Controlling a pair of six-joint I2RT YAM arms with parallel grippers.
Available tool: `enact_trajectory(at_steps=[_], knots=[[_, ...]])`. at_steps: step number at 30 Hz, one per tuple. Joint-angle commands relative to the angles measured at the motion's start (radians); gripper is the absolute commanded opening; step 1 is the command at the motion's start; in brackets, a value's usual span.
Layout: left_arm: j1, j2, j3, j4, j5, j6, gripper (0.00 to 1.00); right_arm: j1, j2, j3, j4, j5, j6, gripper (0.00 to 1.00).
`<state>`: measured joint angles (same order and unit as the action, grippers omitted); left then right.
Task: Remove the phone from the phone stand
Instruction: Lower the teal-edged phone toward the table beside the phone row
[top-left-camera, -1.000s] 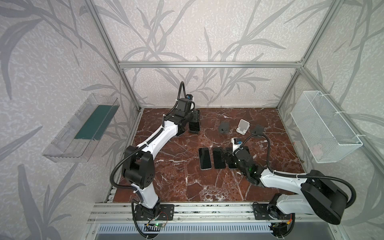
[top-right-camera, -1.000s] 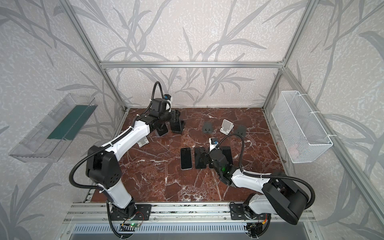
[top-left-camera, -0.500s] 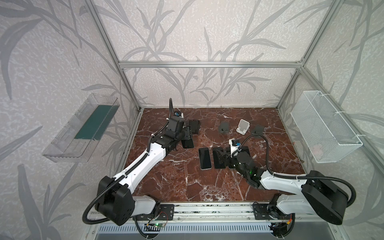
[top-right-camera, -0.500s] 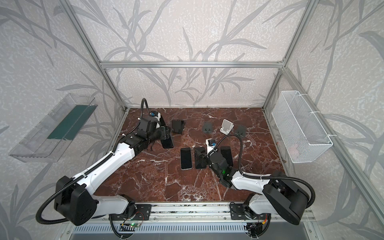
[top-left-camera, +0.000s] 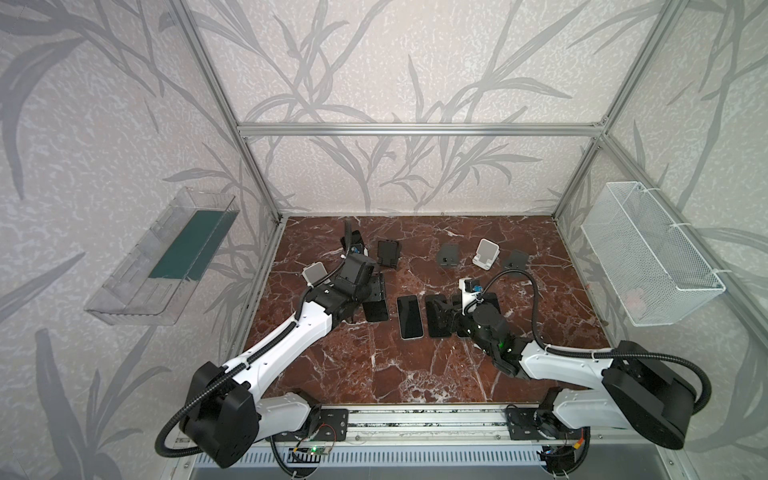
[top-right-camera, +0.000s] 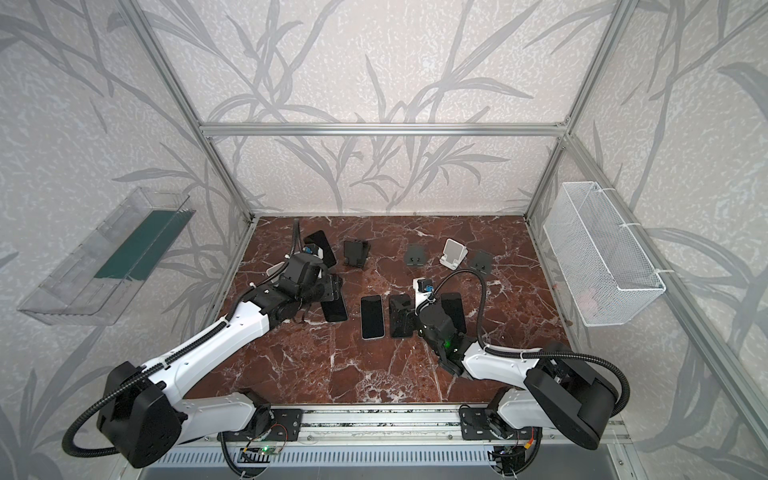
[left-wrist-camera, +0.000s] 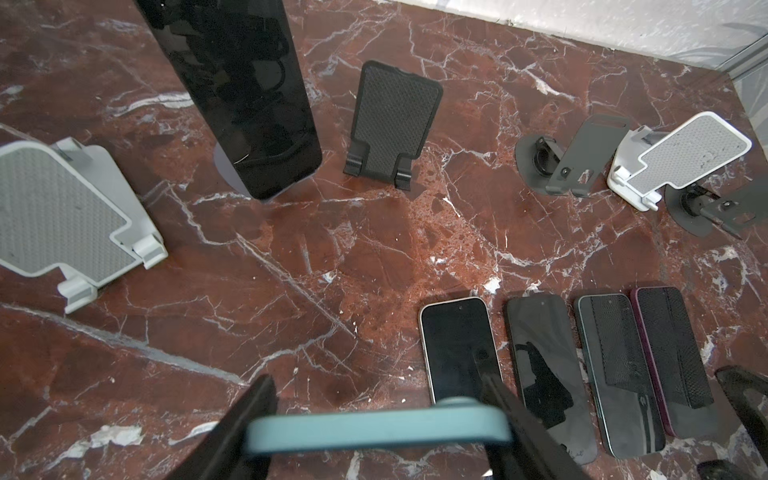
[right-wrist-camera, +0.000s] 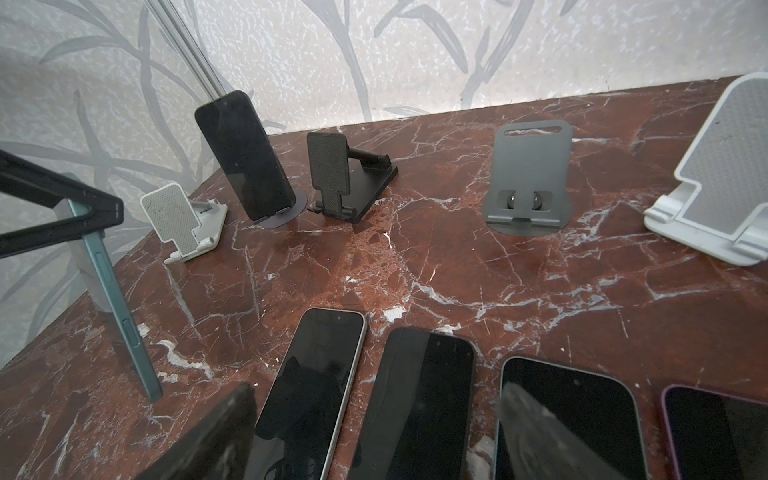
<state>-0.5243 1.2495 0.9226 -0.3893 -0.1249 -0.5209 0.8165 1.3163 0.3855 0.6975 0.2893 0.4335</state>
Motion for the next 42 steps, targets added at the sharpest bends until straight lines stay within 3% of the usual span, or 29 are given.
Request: enact_trajectory(at_steps=[1, 12, 42], knots=[[-0.011, 0.021, -0.019, 0.017, -0.010, -0.072, 0.45, 0.001, 0.013, 0.009, -0.004, 0.029, 0.026, 0.91], [-0.029, 0.156, 0.022, -0.062, -0.004, -0.134, 0.43, 0.001, 0.046, 0.019, -0.012, 0.026, 0.053, 0.91], [-0.041, 0.520, 0.267, -0.160, -0.022, -0.036, 0.41, -0.001, 0.059, 0.047, -0.055, -0.004, 0.060, 0.90]])
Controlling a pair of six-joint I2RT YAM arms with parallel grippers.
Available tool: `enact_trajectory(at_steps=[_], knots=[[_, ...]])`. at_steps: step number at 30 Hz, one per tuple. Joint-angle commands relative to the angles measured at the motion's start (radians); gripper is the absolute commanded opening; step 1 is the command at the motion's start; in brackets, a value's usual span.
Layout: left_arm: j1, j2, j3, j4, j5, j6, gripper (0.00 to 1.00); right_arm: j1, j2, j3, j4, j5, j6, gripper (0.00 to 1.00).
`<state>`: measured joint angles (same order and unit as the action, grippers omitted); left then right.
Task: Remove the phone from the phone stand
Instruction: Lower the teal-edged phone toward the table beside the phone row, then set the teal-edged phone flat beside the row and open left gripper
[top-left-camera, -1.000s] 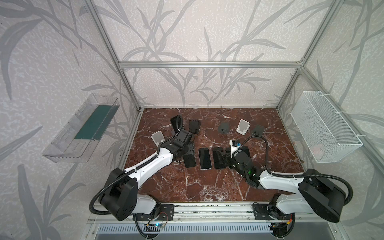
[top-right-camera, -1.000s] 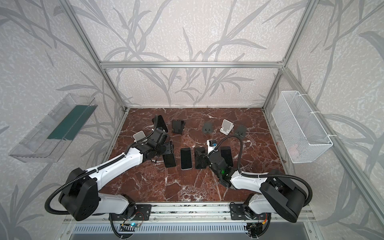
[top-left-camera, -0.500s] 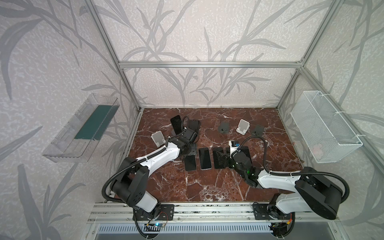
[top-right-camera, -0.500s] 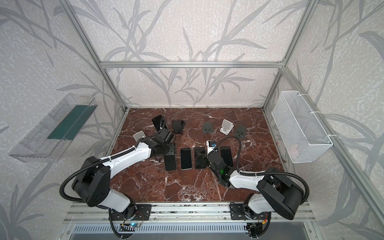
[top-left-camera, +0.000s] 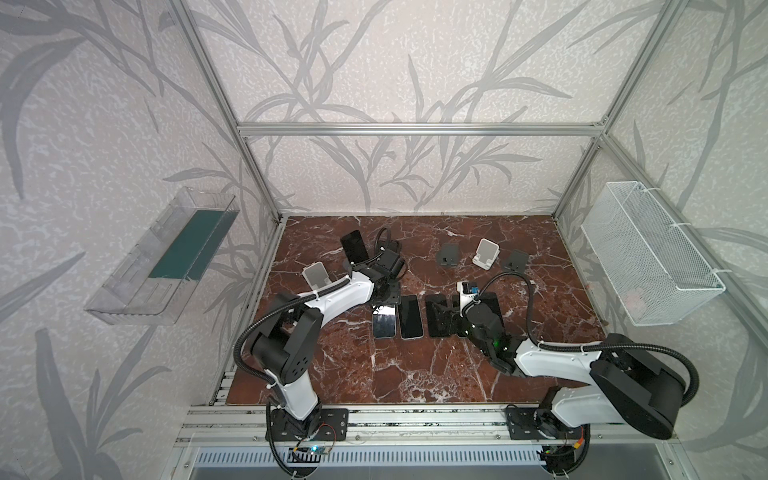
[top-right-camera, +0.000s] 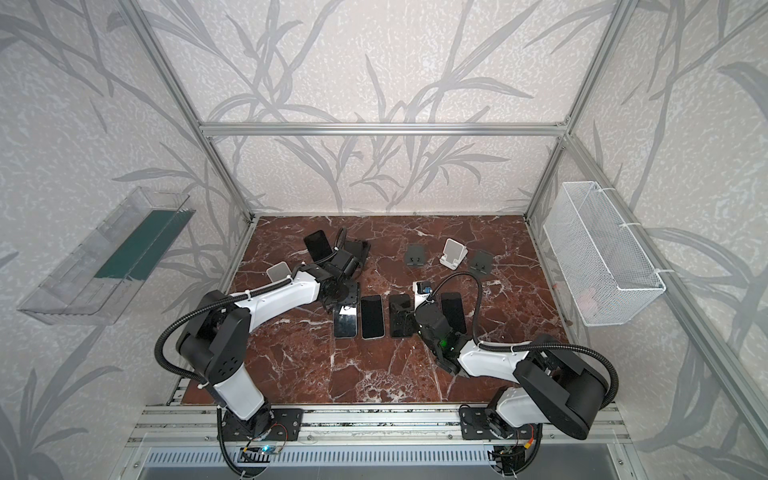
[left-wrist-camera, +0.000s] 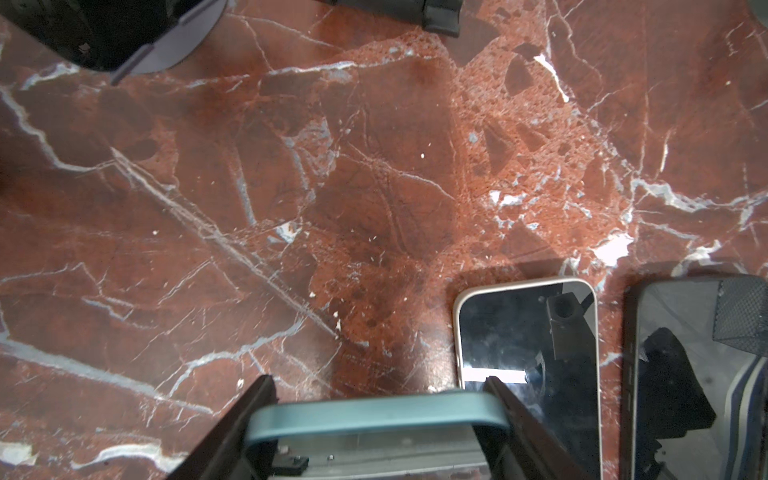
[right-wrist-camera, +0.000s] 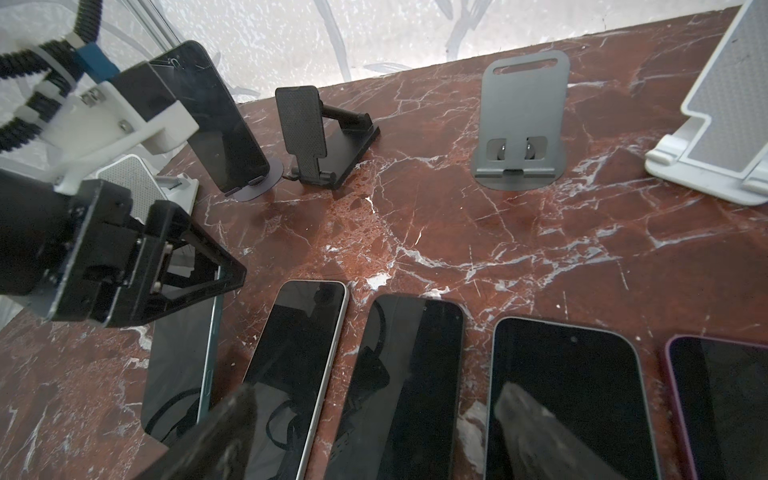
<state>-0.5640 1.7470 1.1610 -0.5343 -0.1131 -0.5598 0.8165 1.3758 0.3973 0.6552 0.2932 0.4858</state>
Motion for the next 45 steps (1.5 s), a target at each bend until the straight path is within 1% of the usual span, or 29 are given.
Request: enact_trajectory(at_steps=[1, 6, 9, 12, 18, 24, 32, 39, 45], knots=[[-0.001, 0.031, 0.031, -0.010, -0.025, 0.004, 0.41, 0.000, 0.002, 0.038, -0.015, -0.015, 0.008, 0.91], [0.006, 0.060, 0.044, -0.007, -0.023, 0.002, 0.41, 0.000, 0.009, 0.046, -0.023, -0.019, 0.010, 0.91], [0.012, 0.046, 0.005, 0.048, -0.010, -0.010, 0.39, -0.001, 0.011, 0.053, -0.044, -0.010, 0.011, 0.91], [0.018, 0.047, -0.017, 0.068, -0.008, -0.024, 0.40, -0.001, 0.017, 0.067, -0.076, -0.003, 0.011, 0.91], [0.023, 0.070, -0.027, 0.069, -0.001, -0.023, 0.43, 0.000, 0.019, 0.069, -0.077, -0.018, 0.017, 0.91], [0.029, 0.037, -0.079, 0.106, -0.045, -0.023, 0.45, -0.002, 0.026, 0.084, -0.106, -0.016, 0.014, 0.91], [0.036, 0.042, -0.116, 0.155, -0.027, -0.017, 0.46, -0.002, 0.031, 0.090, -0.112, -0.022, 0.013, 0.91], [0.036, 0.055, -0.121, 0.167, -0.021, -0.020, 0.48, -0.002, 0.030, 0.090, -0.113, -0.022, 0.010, 0.91], [0.036, 0.059, -0.119, 0.184, 0.005, -0.032, 0.48, -0.003, 0.030, 0.090, -0.112, -0.025, 0.010, 0.91]])
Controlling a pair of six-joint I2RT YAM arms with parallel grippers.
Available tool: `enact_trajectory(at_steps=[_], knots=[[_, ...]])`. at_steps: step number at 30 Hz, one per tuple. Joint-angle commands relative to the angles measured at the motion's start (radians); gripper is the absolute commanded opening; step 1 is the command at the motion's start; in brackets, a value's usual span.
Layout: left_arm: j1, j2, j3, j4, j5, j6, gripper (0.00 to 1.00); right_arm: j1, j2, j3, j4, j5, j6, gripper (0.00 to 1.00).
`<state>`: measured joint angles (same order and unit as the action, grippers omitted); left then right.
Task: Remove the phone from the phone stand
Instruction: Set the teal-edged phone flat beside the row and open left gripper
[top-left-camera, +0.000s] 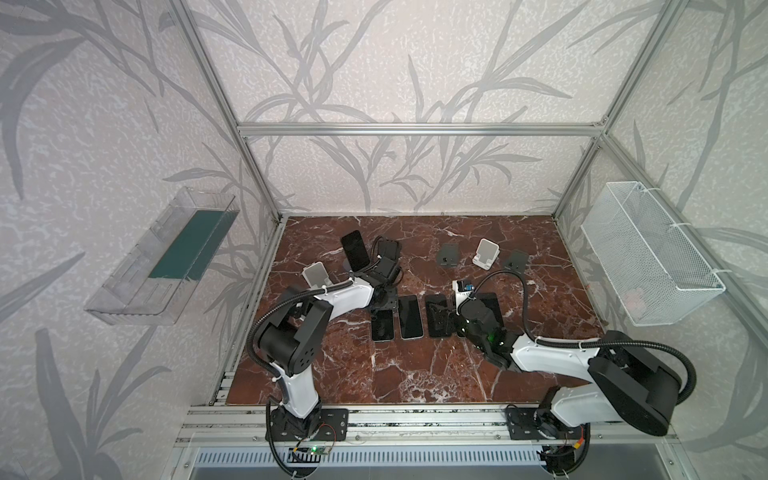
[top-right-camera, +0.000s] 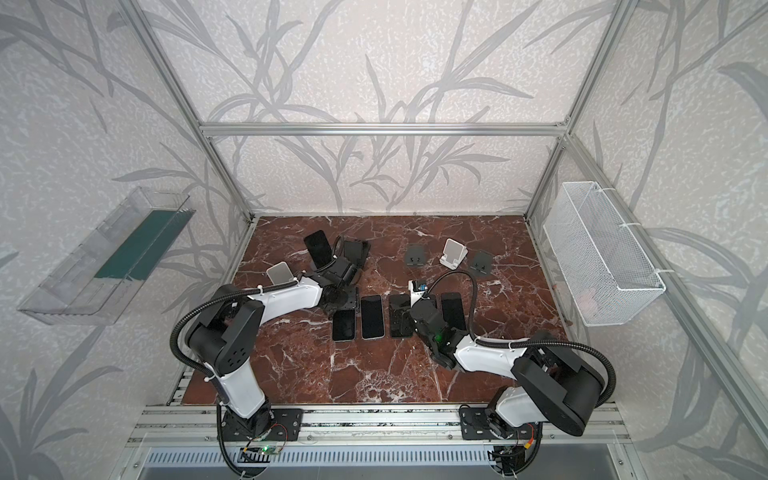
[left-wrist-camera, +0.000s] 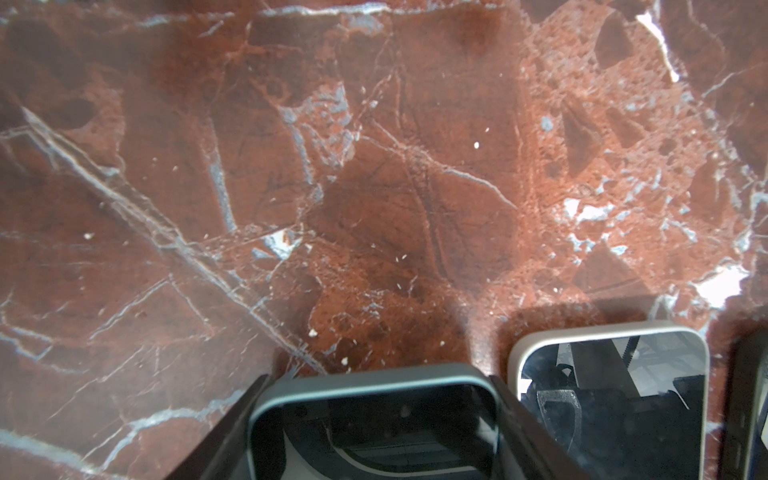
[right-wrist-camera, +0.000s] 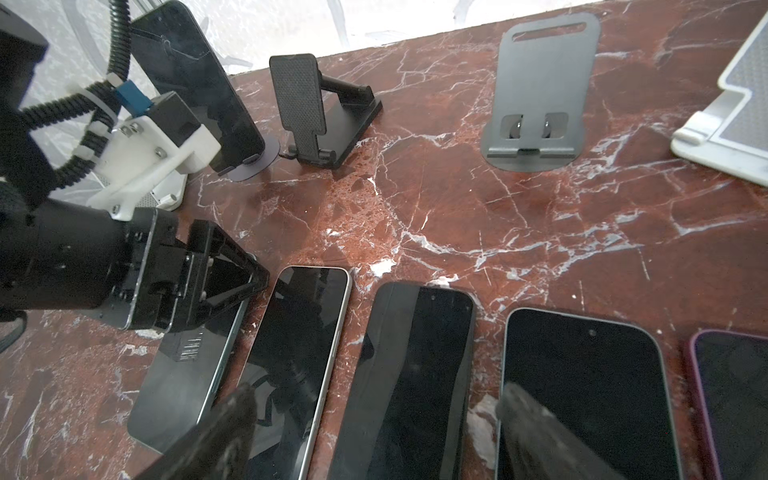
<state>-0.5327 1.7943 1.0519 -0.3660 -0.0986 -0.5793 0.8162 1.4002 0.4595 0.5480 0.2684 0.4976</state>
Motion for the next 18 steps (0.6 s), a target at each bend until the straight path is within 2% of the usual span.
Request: enact_trajectory(at_steps=[1, 6, 13, 18], knots=[[0.005, 0.012, -0.012, 0.020, -0.004, -0.016, 0.48, -0.003, 0.003, 0.027, -0.002, -0.003, -0.002, 0.91], [0.005, 0.014, -0.017, 0.043, 0.009, -0.029, 0.50, -0.003, -0.010, 0.013, 0.018, -0.003, -0.004, 0.91], [0.005, -0.001, -0.093, 0.127, -0.064, -0.070, 0.55, -0.004, -0.012, 0.012, 0.017, -0.001, -0.005, 0.91], [0.005, -0.010, -0.101, 0.136, -0.047, -0.055, 0.58, -0.006, -0.009, 0.013, 0.015, -0.002, -0.003, 0.91]])
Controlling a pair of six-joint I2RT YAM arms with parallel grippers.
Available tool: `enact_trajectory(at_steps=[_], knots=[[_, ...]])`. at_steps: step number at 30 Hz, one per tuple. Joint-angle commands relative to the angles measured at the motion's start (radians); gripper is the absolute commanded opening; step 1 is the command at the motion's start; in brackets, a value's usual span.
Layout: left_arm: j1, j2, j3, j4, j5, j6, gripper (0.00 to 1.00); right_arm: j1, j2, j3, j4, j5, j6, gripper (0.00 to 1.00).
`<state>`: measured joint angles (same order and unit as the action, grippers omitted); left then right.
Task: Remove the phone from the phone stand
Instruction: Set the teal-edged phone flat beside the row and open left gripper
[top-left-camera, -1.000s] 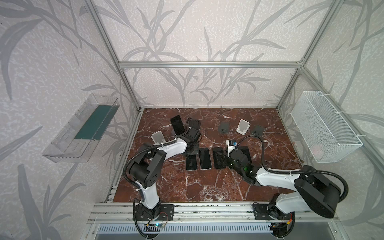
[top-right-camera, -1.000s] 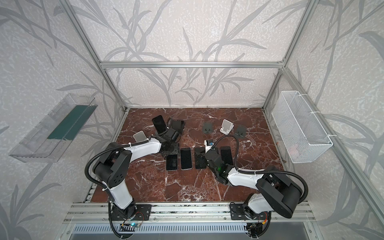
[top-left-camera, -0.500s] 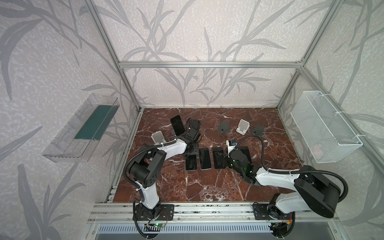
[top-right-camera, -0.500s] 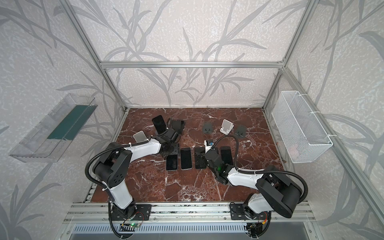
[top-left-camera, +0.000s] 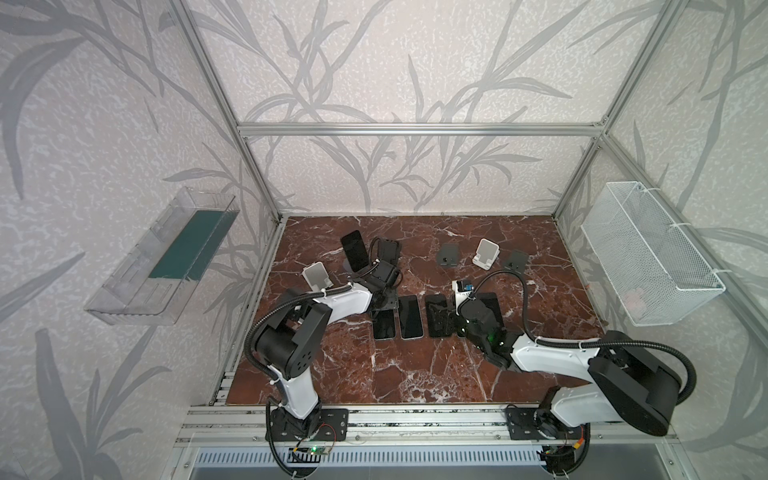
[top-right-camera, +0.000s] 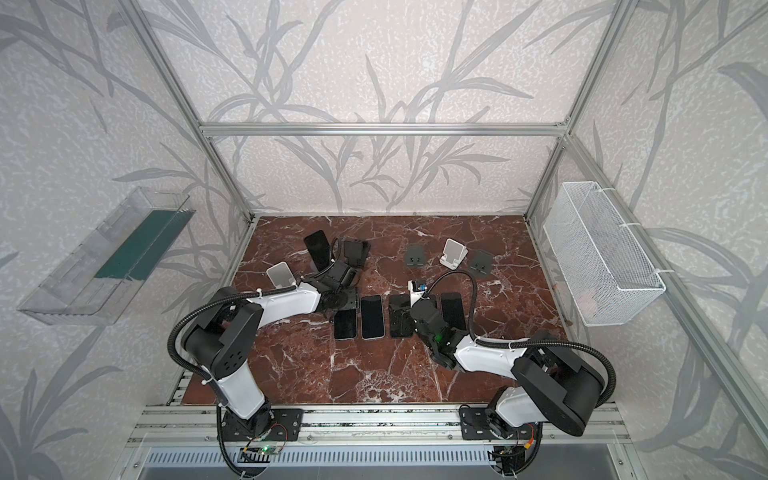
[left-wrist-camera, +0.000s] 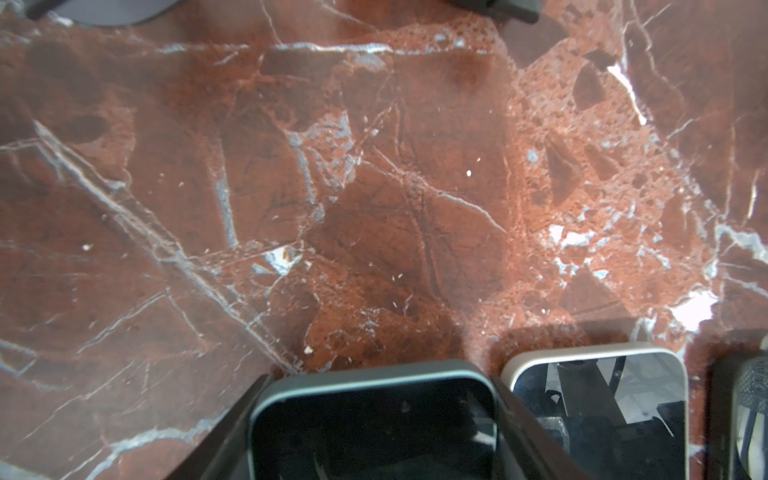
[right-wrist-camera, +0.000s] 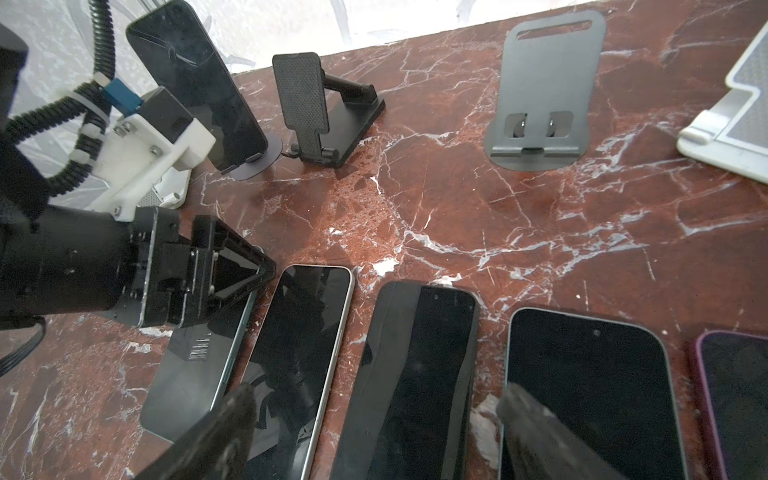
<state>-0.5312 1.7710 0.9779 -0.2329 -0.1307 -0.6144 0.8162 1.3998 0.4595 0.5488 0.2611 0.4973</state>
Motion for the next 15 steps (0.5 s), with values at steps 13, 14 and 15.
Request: enact_trajectory(at_steps=[13, 14, 15], knots=[[0.003, 0.027, -0.027, 0.022, 0.007, -0.021, 0.66, -0.008, -0.005, 0.014, 0.011, 0.001, 0.007, 0.91], [0.003, 0.026, -0.027, 0.025, 0.008, -0.019, 0.66, -0.008, -0.006, 0.014, 0.011, 0.001, 0.009, 0.91], [0.003, 0.027, -0.025, 0.024, 0.012, -0.018, 0.66, -0.008, -0.007, 0.014, 0.011, 0.001, 0.009, 0.91]])
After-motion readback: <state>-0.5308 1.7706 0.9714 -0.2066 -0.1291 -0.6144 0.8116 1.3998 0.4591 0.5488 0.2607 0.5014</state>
